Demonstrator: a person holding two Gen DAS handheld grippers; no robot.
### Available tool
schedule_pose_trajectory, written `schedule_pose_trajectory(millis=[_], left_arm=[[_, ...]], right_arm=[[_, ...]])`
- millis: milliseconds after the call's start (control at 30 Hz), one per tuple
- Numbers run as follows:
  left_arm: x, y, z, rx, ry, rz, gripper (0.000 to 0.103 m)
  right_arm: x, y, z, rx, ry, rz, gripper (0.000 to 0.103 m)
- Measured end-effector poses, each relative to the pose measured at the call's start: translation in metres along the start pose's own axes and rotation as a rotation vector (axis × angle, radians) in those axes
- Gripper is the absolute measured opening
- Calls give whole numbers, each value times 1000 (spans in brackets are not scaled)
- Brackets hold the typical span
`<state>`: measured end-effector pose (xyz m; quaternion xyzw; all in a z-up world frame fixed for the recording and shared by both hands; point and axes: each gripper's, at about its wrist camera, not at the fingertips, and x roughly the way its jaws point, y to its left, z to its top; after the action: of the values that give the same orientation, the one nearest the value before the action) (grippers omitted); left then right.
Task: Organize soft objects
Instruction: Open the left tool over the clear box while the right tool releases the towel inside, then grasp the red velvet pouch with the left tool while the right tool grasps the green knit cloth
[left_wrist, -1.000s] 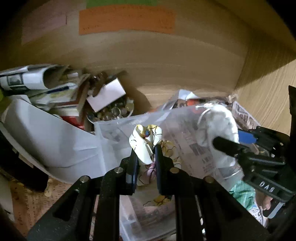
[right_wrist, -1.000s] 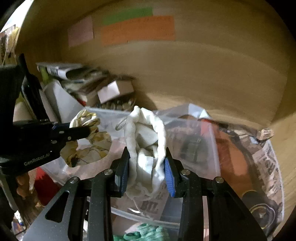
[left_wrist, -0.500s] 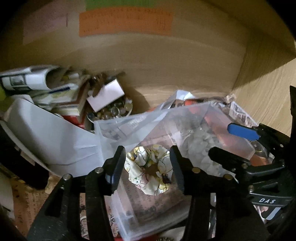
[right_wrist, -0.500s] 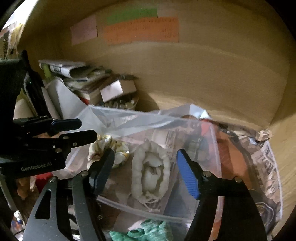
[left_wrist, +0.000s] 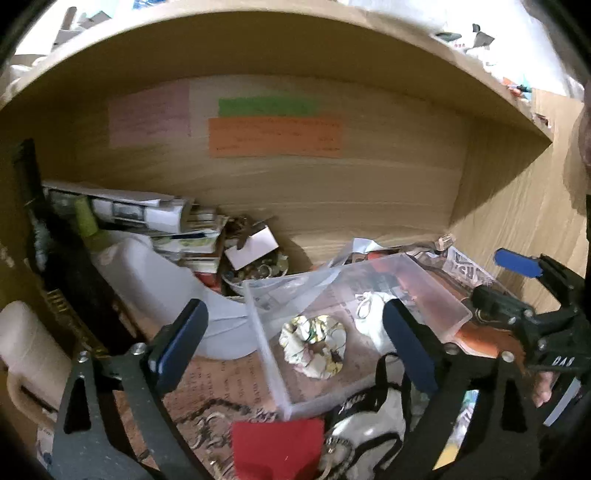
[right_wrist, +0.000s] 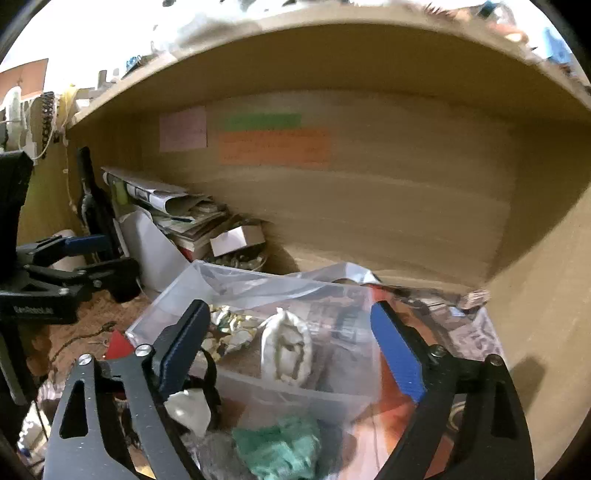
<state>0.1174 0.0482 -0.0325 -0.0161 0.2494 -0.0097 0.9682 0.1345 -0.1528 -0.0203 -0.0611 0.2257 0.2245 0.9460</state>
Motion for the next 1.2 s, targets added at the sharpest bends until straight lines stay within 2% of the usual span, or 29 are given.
schedule_pose_trajectory(millis=[67,133,300,633,867,900,1033,1200], left_arm=[[-7,6,-7,-5,4,10,101],[-11,10,-15,-3,21,21,101],[-6,22,-42,-9,105,34,101],[12,31,-103,-31,287,30,101],[25,32,-132,-52,358,26,101],[25,35,-134,-78,357,17,101],[23,39,-136,-114,337,11,100],[23,33,-139,-87,324,16,83]], right_arm=[[-8,-1,-5,0,-11,-12,97],[-14,-3,-11,4,-15,-27,100],[-18,-6,-30,32,20,-35,100],[-7,-17,-82,121,174,-54,100],[4,-16,-99,162,240,-24,100],[5,-15,-100,163,244,-19,99],[14,-11,-103,166,273,20,84],[22,-9,-107,177,300,61,62]])
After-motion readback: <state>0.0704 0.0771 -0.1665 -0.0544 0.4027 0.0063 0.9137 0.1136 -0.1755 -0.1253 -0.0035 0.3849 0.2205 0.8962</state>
